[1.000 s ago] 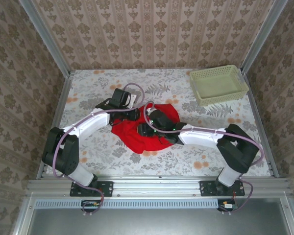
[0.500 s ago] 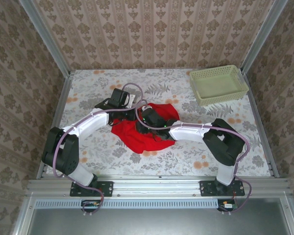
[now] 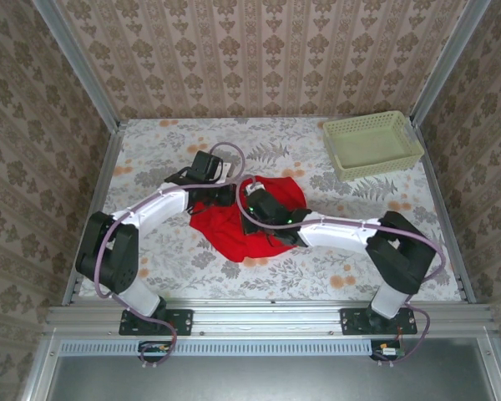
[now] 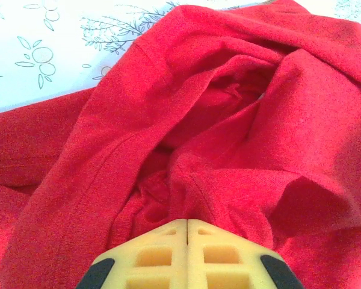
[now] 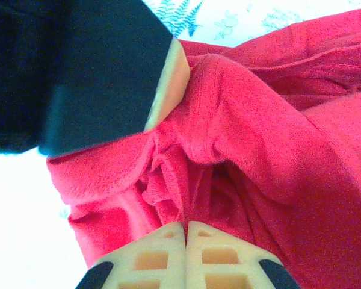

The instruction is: Fold the inside-out t-shirt

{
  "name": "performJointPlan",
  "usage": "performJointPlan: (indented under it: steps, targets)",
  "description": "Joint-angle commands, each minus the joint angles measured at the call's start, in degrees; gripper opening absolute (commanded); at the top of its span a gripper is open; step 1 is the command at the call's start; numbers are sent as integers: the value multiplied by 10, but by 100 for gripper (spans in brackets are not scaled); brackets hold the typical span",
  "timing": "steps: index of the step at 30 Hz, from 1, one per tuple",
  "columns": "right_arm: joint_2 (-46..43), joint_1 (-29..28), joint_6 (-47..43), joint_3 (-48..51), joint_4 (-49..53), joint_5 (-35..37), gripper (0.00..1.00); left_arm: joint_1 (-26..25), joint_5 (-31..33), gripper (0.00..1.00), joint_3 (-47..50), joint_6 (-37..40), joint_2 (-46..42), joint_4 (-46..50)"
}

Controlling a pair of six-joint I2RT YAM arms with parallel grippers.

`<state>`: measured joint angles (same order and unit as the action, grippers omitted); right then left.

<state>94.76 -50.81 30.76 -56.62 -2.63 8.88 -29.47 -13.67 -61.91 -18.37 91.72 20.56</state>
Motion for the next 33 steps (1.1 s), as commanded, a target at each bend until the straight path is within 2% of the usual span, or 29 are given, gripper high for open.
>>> performJointPlan:
  steps: [1,4,7,12,17,20,24,28,29,32,33]
  targets:
    - [-60,-2,-7,41,-7,7,0,7,18,0,-22,-12,6,12]
    - [-102,-3,-14,79,-12,9,0,9,22,0,-26,-12,7,15]
    - [-146,-2,-14,104,14,47,0,10,35,0,-28,-14,3,21]
    - [-267,8,-17,133,59,97,0,14,41,0,-11,-32,-34,13]
    - [-385,43,-6,167,107,135,0,17,48,0,10,-58,-99,7]
    - [-438,75,25,201,132,143,0,14,24,0,19,-71,-116,1]
    - [-458,111,66,257,128,105,0,-11,3,0,19,-77,-99,2]
    - [-421,113,103,286,133,88,0,-24,13,0,14,-73,-60,12]
    - [-410,113,107,286,136,82,5,-25,11,0,12,-72,-51,16]
    - [-392,114,92,269,163,80,37,-29,15,0,8,-67,-33,23]
    - [-392,115,78,260,172,81,43,-31,17,0,8,-66,-32,23]
